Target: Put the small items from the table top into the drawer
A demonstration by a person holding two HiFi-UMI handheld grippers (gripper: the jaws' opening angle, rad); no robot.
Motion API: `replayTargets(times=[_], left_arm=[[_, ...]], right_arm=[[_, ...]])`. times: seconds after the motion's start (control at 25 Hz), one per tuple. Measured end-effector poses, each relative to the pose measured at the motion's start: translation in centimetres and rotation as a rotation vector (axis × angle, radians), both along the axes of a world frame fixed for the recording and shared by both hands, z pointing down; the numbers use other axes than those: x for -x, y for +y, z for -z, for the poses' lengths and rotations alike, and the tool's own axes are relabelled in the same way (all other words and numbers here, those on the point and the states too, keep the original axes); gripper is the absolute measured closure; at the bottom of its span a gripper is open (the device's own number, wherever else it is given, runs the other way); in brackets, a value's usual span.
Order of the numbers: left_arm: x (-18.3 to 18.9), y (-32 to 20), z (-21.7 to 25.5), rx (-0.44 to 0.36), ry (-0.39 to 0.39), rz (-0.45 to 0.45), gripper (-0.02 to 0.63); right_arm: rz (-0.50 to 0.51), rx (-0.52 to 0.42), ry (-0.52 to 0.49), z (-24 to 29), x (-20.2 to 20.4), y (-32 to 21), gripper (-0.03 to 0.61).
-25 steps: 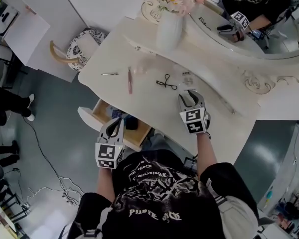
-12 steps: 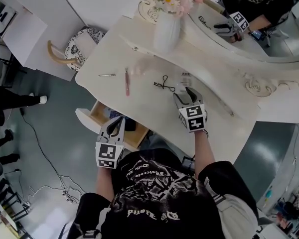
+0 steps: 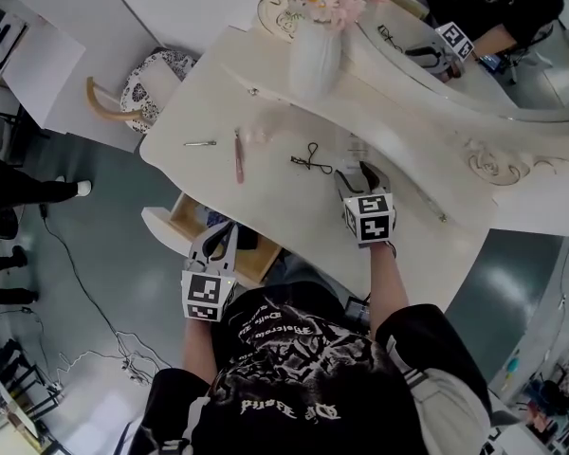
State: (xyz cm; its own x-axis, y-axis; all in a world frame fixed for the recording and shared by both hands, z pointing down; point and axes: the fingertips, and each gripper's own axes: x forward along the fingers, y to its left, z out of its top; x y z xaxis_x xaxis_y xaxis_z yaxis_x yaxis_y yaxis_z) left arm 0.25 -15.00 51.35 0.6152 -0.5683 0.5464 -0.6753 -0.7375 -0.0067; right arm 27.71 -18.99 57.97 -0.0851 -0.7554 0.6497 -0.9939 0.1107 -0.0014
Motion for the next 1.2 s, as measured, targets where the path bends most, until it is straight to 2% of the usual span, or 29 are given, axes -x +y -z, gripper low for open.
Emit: replayTargets(times=[0.16,0.24,0.44,0.52,0.6,0.68,1.04,1.2], left_arm=[[0.4,-0.4,-0.1,0.004,-0.003,0.023,0.597],[0.5,-0.5,-0.2,0.005,-0.004,0.031,0.597],[0.3,-0.1,-0.5,0.008,-0.023,0.021,0.597],[0.1,0.2,-0.8,0.011,-0.035,0.009,0.597],[0.1,0.5,-0.9,0.016,-0.044,0.002,0.597],[0.1,0.7,-1.1,0.018,-0.048,0.0,0.597],[0.3,0.9,-0.7,0.008,-0.034,0.025,0.597],[0.5,1.1,-0.5,0.01,-0.019,0.049,0.597]], right_arm=[[0.01,0.07,0.014,-0.8,-0.2,-0.1,0.354],[0.006,0.102,-0.009,-0.9,-0.3,-0.3,0.357],[0.002,0.109,-0.023,-0.8,-0.3,-0.5,0.374],[-0.014,0.103,-0.025,-0.8,-0.8,-0.6,0.406],[-0.035,0.099,-0.016,-0.7,-1.4,-0.7,0.496],[-0.038,0.1,-0.007,-0.8,-1.7,-0.7,0.541],[-0.035,0.1,0.01,-0.7,-1.8,-0.6,0.558],[-0.01,0.092,0.056,-0.5,-1.6,-0.3,0.563]])
